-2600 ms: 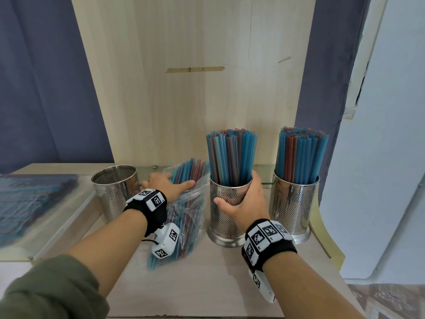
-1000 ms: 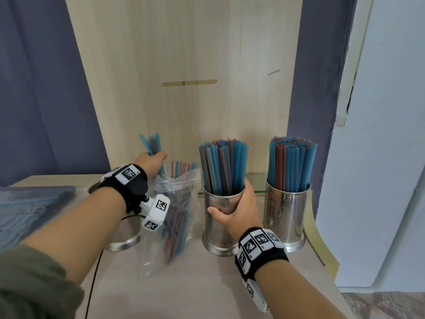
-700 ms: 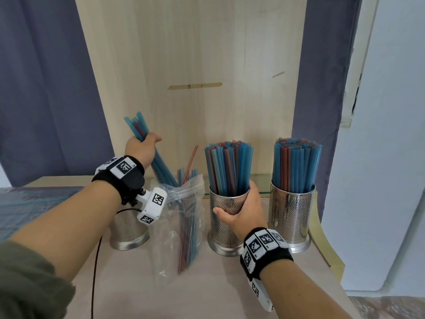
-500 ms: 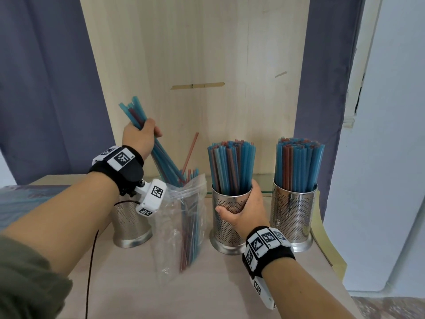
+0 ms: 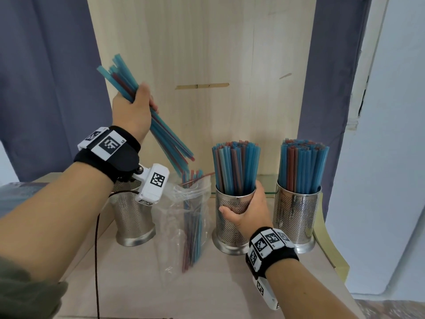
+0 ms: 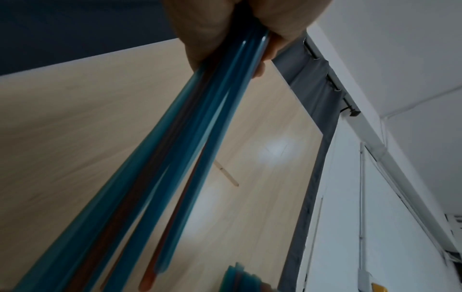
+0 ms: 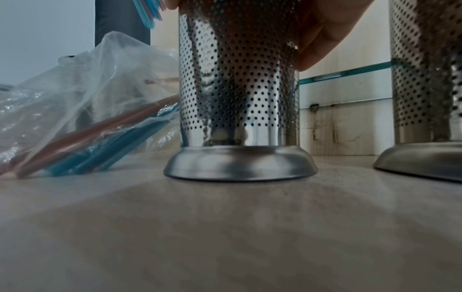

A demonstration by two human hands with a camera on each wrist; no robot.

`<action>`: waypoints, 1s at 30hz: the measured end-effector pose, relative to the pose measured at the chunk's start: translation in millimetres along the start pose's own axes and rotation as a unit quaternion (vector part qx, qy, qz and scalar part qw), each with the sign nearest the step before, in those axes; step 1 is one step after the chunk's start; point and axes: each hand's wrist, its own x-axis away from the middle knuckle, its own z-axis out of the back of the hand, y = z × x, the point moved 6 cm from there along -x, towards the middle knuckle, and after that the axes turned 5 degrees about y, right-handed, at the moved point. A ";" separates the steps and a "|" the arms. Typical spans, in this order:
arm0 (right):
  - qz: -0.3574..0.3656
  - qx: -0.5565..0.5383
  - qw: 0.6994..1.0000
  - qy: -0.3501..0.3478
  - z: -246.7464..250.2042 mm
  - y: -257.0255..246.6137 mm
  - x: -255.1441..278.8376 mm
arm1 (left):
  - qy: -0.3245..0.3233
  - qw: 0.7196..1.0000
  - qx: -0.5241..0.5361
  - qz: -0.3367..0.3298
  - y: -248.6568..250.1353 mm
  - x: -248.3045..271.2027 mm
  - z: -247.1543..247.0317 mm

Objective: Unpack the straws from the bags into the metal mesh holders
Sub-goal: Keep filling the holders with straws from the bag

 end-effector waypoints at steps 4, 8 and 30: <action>-0.003 0.004 1.000 0.006 -0.2 0.0 0.5 | -0.020 0.999 -0.030 -0.015 -4.6 12.0 -1.5; -0.005 0.004 1.000 0.006 0.3 -2.5 1.1 | -0.066 0.991 -0.106 -0.054 -14.6 24.0 -17.9; 0.016 -0.004 1.000 0.000 0.4 -3.4 -0.5 | -0.163 0.947 -0.220 0.165 -149.2 32.5 -60.2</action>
